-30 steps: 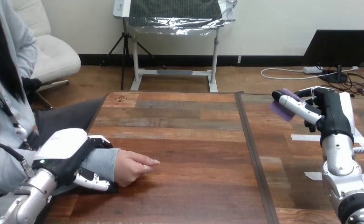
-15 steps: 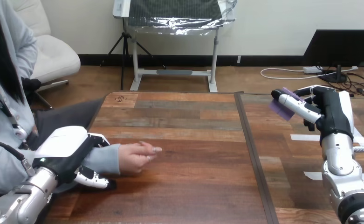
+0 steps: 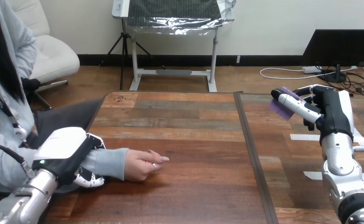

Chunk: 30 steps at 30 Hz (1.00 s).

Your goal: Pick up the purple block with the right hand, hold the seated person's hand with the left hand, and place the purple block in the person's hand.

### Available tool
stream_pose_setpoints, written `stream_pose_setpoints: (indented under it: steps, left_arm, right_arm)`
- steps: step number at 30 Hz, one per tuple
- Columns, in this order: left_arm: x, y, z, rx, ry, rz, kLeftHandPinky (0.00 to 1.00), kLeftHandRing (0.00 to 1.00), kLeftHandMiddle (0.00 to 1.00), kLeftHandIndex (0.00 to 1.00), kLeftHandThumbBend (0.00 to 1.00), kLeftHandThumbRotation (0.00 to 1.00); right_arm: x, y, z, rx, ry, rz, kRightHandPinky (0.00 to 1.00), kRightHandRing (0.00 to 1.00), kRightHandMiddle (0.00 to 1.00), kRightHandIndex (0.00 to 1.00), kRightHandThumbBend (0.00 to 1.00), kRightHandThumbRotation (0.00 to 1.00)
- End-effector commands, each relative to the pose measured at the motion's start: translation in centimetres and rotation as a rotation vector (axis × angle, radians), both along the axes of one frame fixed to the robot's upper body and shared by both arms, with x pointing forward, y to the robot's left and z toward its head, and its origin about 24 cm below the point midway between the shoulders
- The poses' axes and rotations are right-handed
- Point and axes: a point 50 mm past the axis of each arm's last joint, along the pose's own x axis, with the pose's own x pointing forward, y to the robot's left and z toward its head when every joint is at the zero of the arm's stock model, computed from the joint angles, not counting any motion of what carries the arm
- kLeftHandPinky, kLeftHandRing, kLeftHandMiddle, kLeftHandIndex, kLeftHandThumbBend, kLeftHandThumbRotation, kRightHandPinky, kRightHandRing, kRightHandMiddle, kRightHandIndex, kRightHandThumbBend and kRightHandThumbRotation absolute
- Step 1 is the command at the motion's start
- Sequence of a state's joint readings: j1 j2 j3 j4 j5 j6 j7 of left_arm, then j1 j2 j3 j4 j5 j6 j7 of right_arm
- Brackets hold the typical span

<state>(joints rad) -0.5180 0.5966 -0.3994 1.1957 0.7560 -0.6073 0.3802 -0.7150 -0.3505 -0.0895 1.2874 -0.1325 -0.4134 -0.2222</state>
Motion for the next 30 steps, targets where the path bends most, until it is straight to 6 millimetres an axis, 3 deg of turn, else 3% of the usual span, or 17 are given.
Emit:
stream_pose_setpoints:
  steps: [1,14,26,30]
  left_arm:
    - [0.9,-0.8,0.6,-0.009,-0.034,-0.014,0.34,0.37,0.42,0.43,0.93,0.14]
    - [1.4,-1.4,1.0,-0.033,-0.086,-0.016,0.28,0.31,0.37,0.38,0.91,0.13]
    - [2.1,-2.2,1.8,-0.055,-0.125,-0.03,0.27,0.31,0.36,0.39,0.9,0.15]
    - [2.4,-2.5,2.0,-0.068,-0.139,-0.035,0.26,0.3,0.36,0.38,0.89,0.15]
  right_arm:
    - [2.0,1.2,3.7,-0.024,-0.148,0.043,0.02,0.06,0.11,0.14,0.28,0.35]
    - [2.2,2.4,3.5,-0.041,-0.142,0.059,0.02,0.07,0.12,0.14,0.29,0.29]
    - [2.4,3.7,3.3,-0.033,-0.136,0.107,0.02,0.07,0.12,0.14,0.26,0.26]
    - [2.4,4.2,3.3,-0.034,-0.149,0.121,0.02,0.07,0.12,0.14,0.27,0.21]
